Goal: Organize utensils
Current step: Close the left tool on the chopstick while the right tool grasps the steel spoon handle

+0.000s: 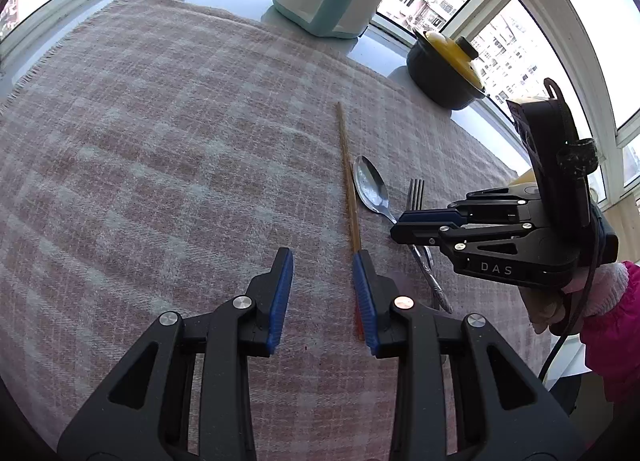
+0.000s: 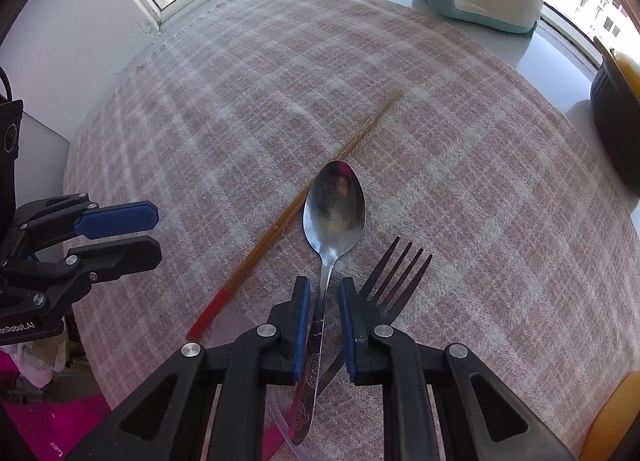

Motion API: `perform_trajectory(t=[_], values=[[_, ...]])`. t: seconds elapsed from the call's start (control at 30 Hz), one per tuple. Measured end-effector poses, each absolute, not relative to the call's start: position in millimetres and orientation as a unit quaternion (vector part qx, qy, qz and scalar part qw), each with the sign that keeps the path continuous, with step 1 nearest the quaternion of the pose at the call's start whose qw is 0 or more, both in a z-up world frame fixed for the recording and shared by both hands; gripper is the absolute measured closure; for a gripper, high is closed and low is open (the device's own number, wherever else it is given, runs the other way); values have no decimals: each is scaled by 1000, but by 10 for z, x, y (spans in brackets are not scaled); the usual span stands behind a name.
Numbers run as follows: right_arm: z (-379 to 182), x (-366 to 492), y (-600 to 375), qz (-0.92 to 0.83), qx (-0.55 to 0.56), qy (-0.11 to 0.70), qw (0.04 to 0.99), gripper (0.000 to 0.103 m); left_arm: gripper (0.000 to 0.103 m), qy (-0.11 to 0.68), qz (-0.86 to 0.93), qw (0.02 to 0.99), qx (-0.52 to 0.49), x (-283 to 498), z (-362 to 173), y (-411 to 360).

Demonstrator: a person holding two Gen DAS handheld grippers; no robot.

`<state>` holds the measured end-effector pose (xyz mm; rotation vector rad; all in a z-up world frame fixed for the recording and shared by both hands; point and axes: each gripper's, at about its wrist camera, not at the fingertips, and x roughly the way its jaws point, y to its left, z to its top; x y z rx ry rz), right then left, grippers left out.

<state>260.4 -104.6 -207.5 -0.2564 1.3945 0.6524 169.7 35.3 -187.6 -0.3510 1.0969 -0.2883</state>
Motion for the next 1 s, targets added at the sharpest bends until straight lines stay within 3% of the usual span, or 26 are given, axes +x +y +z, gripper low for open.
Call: perform_trajectory(t=[0.3,0.37,0.43,0.77,1.0], values=[[-2057,2559,-1011,267,-144,618,725,87,72,520,-137,827,-164,1738,-1911,352],[-2059,2552,-964,255,-165,613,729,100,72,520,-139,827,-162,1754,-1911,324],[-2062,2569,-993,246,-168,613,732,101,72,520,-143,827,-161,1774,-1909,290],[-2068,2760,-1543,207,-47,641,737,101,72,545,-151,817,-114,2189,-2006,-85],[-2056,2725,-1463,209,-65,633,743,94,72,562,-143,814,-33,2550,-2078,-399]])
